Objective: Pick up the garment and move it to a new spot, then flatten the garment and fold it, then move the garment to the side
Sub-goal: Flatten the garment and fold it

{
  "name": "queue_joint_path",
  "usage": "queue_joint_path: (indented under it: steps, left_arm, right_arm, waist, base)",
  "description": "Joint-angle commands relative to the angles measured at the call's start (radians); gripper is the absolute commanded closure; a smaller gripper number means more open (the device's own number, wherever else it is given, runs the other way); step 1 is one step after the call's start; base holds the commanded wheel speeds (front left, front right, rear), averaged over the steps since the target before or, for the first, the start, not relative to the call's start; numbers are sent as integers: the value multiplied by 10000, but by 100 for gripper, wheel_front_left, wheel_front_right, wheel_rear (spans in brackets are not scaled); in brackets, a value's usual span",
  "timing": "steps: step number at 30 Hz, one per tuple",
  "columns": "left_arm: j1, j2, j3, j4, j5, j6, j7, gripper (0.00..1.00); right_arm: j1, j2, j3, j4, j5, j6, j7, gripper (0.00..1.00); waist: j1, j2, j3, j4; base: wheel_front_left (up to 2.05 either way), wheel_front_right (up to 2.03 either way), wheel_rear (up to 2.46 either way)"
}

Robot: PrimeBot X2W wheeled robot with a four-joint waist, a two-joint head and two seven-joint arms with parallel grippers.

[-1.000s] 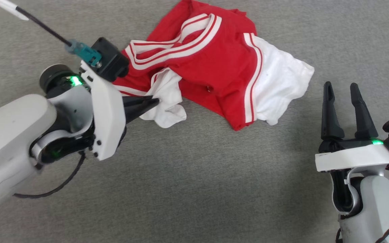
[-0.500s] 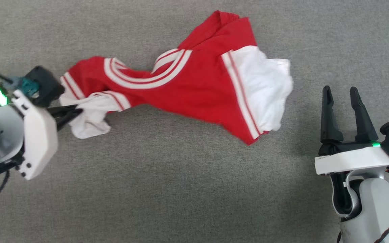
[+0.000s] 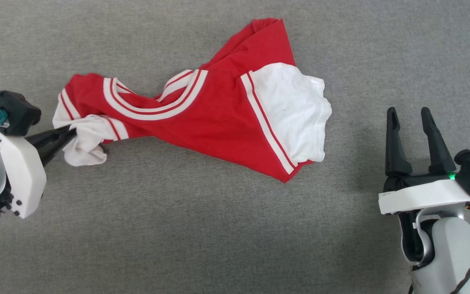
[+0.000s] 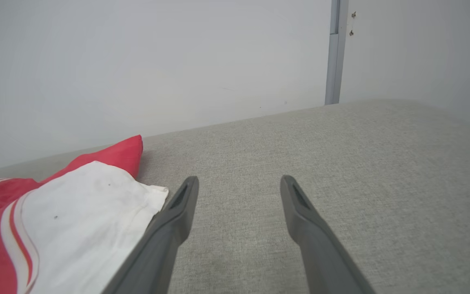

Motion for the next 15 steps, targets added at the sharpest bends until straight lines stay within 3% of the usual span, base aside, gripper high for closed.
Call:
queue_joint_path:
  steps: [1, 5, 7, 10, 13, 15]
  left_arm:
    - [165, -108, 4, 47, -223, 25, -303, 0]
    - [530, -253, 5, 239, -492, 25, -1457, 0]
    - [767, -424, 30, 576, -1157, 25, -2356, 0]
    - [1303, -893, 186, 1087, -2132, 24, -3406, 0]
    - [1980, -1578, 611, 1808, -2461, 24, -3749, 0]
    - [2428, -2271, 1620, 2203, -2359, 91, -3778, 0]
  right_arm:
    - [72, -4, 28, 30, -154, 1, -24, 0]
    - [-46, -2, 374, 415, -688, 1, -24, 0]
    - [-187, -5, 574, 779, -983, 1, 21, 0]
    - [-452, -373, 868, 1125, -1239, -1, 590, 0]
    - [-691, -841, 1204, 1184, -1270, -1, 1413, 0]
    - [-767, -1222, 1384, 1186, -1111, -1, 2134, 0]
  waist:
    - [0, 0, -131, 126]
    - [0, 0, -433, 429]
    - [0, 0, -625, 627]
    - [0, 0, -917, 1003]
    - [0, 0, -1144, 1394]
    - [0, 0, -1305, 1690]
  base:
    - [0, 0, 0]
    - [0, 0, 0]
    - [0, 0, 0]
    - [0, 0, 0]
    - [0, 0, 0]
    - [0, 0, 0]
